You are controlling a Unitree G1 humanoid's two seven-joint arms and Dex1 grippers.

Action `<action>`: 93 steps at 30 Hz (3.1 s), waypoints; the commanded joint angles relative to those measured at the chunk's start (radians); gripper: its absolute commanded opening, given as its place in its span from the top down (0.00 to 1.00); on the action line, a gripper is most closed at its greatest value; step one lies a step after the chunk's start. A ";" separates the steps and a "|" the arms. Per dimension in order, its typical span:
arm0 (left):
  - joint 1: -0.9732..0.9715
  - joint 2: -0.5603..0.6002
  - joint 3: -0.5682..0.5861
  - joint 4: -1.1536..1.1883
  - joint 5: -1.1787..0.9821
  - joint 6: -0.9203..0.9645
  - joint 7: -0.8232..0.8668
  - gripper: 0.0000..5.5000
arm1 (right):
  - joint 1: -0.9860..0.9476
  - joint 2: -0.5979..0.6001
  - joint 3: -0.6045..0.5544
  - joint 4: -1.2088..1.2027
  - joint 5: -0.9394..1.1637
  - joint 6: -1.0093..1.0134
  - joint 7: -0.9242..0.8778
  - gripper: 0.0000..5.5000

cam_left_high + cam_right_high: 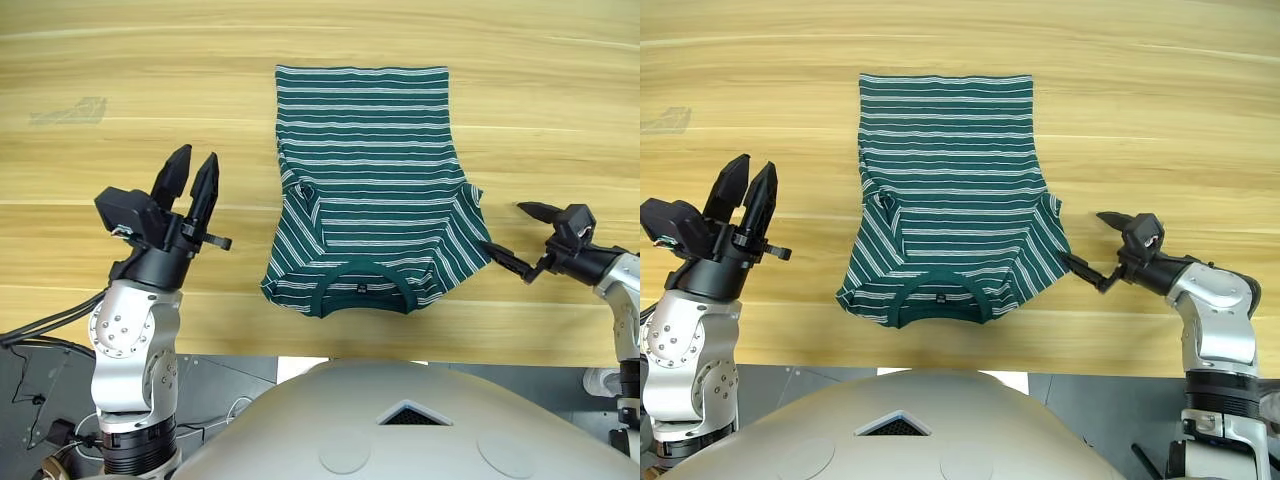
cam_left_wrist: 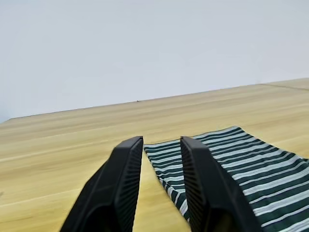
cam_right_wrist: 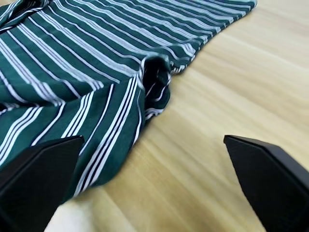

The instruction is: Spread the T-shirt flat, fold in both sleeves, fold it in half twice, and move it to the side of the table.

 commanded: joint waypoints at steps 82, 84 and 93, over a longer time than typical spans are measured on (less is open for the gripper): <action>0.027 -0.056 -0.129 0.104 0.166 -0.038 -0.077 0.73 | -0.090 0.044 0.268 -0.340 0.033 0.267 -0.043 0.97; 0.031 -0.055 -0.133 0.102 0.164 -0.040 -0.082 0.73 | -0.101 0.048 0.269 -0.333 0.034 0.279 -0.057 0.93; 0.026 -0.066 -0.140 0.110 0.163 -0.043 -0.079 0.73 | -0.105 0.064 0.261 -0.354 0.119 0.332 -0.020 0.66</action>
